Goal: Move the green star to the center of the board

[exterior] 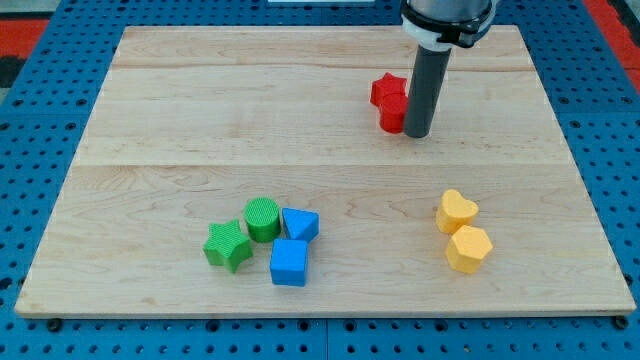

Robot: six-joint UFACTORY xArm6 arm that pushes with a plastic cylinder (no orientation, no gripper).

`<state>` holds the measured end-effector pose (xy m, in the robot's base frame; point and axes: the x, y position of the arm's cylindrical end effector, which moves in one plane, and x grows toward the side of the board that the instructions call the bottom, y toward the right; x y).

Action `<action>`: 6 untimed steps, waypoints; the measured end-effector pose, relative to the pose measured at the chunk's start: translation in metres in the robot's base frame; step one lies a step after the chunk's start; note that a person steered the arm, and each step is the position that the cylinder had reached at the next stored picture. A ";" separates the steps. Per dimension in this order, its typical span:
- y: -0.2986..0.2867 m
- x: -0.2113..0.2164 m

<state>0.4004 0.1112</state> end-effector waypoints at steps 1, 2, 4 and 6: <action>-0.029 0.022; -0.123 0.030; -0.276 0.120; -0.248 0.219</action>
<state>0.6190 -0.1372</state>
